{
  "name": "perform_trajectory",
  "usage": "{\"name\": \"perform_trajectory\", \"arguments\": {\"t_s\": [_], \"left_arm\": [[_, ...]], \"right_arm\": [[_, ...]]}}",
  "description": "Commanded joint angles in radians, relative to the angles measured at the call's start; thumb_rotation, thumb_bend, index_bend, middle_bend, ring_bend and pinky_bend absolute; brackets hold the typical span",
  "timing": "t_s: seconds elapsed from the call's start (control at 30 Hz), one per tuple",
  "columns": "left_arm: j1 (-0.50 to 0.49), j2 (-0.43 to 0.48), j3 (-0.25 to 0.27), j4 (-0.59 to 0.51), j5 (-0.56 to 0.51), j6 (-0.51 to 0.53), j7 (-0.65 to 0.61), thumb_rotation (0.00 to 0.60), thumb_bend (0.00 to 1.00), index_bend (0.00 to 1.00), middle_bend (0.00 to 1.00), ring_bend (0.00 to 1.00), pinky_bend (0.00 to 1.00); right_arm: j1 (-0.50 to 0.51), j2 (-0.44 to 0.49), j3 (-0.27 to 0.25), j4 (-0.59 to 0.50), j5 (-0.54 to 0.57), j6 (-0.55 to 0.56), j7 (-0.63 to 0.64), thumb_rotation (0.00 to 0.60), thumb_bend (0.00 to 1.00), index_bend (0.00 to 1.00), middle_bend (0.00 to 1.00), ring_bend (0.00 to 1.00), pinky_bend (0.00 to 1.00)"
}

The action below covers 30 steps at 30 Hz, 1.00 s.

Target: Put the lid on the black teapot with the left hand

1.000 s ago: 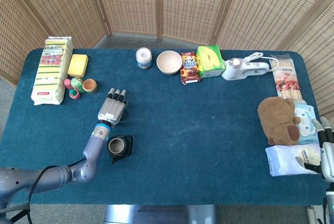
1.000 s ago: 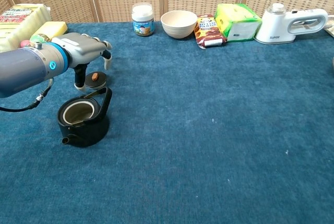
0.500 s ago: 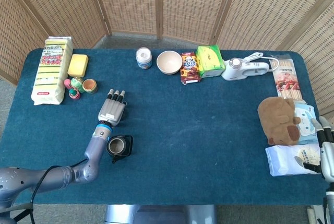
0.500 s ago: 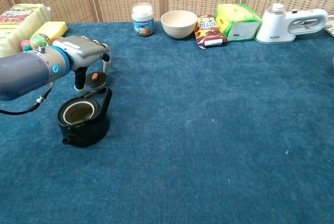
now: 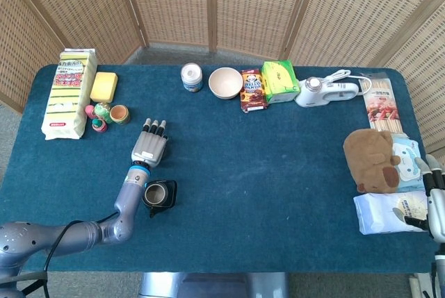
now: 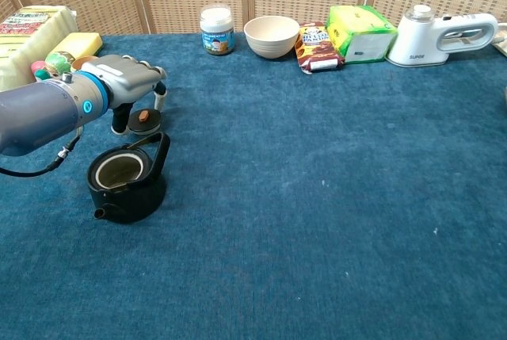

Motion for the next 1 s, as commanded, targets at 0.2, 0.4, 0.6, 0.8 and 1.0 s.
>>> {"name": "perform_trajectory", "arguments": {"t_s": [0.2,0.4,0.6,0.8,1.0], "left_arm": [[0.009,-0.004,0.002,0.004,0.020,0.013,-0.019,0.600,0.30,0.43,0.00,0.00,0.00],[0.014,0.002,0.007,-0.009,0.035,0.022,-0.023,0.600,0.30,0.43,0.00,0.00,0.00],[0.025,0.036,-0.009,-0.070,0.060,0.049,-0.051,0.600,0.30,0.43,0.00,0.00,0.00],[0.044,0.101,-0.027,-0.161,0.097,0.085,-0.093,0.600,0.30,0.43,0.00,0.00,0.00],[0.074,0.182,-0.028,-0.264,0.147,0.124,-0.134,0.600,0.30,0.43,0.00,0.00,0.00]], "right_arm": [[-0.001,-0.001,-0.001,0.000,-0.001,0.003,-0.002,0.600,0.16,0.01,0.00,0.00,0.00],[-0.001,0.000,-0.001,-0.001,-0.002,0.005,-0.001,0.600,0.16,0.01,0.00,0.00,0.00],[-0.001,0.000,-0.003,-0.001,-0.004,0.004,-0.001,0.600,0.16,0.01,0.00,0.00,0.00],[0.000,-0.001,-0.003,-0.001,-0.003,0.004,-0.006,0.600,0.16,0.01,0.00,0.00,0.00],[0.002,-0.008,-0.006,-0.002,-0.006,0.003,-0.022,0.600,0.16,0.01,0.00,0.00,0.00]]}}
